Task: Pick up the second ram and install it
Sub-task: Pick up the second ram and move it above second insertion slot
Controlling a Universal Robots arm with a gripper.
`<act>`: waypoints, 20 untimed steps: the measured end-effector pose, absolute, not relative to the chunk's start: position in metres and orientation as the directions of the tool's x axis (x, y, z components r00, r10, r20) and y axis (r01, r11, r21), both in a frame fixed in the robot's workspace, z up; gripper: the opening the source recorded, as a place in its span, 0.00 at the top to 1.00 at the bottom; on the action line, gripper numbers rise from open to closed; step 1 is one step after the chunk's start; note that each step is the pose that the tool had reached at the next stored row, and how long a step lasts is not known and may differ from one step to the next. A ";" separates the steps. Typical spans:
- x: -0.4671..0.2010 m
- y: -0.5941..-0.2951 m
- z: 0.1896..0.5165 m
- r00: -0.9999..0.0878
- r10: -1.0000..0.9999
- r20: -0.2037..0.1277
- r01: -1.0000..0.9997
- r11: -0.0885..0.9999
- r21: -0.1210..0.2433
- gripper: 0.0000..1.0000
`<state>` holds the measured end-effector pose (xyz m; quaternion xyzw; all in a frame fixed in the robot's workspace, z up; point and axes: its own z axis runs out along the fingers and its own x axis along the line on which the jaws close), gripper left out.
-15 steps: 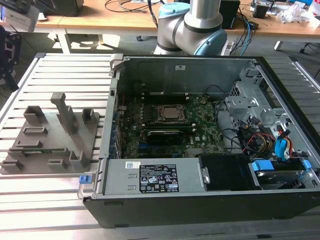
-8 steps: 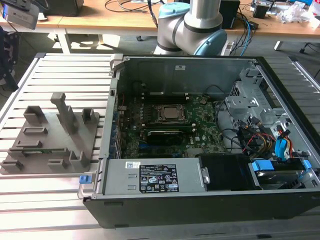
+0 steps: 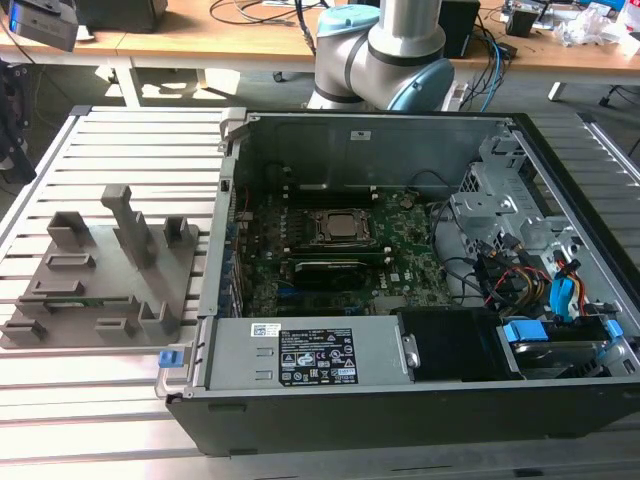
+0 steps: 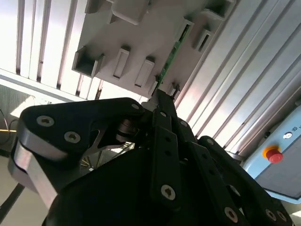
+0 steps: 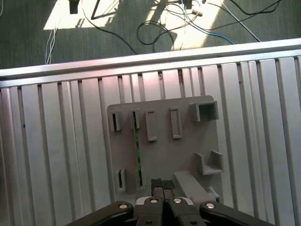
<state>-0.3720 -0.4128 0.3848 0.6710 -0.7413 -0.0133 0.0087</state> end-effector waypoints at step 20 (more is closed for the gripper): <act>-0.372 -0.413 0.385 0.029 -1.000 -0.005 -0.999 -0.029 0.031 0.76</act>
